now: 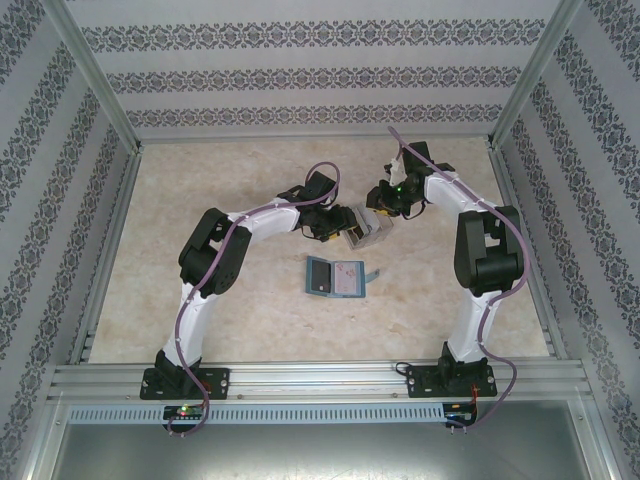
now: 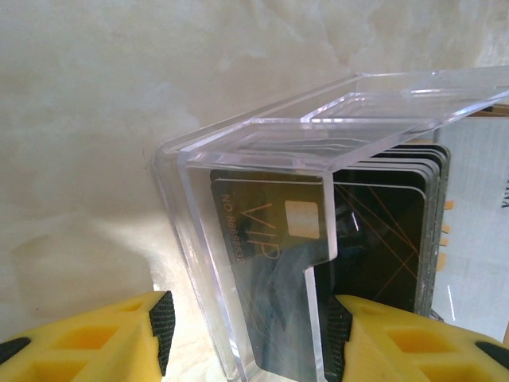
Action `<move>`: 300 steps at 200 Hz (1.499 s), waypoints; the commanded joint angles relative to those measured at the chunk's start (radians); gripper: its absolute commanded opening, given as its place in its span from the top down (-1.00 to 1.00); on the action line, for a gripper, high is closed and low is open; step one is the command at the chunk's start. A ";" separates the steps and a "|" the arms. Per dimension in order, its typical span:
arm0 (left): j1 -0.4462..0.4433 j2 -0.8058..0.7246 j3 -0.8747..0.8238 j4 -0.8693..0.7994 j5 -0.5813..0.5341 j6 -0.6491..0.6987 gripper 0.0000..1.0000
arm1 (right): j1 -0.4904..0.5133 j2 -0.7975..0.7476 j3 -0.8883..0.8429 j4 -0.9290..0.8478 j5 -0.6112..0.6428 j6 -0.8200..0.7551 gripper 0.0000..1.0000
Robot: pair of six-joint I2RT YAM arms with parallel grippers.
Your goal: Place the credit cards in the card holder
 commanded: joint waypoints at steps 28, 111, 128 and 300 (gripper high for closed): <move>0.002 0.001 -0.005 0.008 0.013 -0.011 -0.11 | 0.003 -0.027 -0.014 -0.003 -0.060 0.020 0.44; 0.002 0.004 -0.005 0.013 0.020 -0.015 -0.11 | 0.001 -0.027 -0.020 -0.002 -0.064 0.023 0.57; 0.002 0.006 -0.002 0.014 0.020 -0.013 -0.11 | -0.001 -0.030 -0.020 0.001 -0.071 0.026 0.58; 0.002 0.007 -0.006 0.017 0.025 -0.016 -0.11 | -0.013 -0.026 -0.036 0.023 -0.108 0.047 0.56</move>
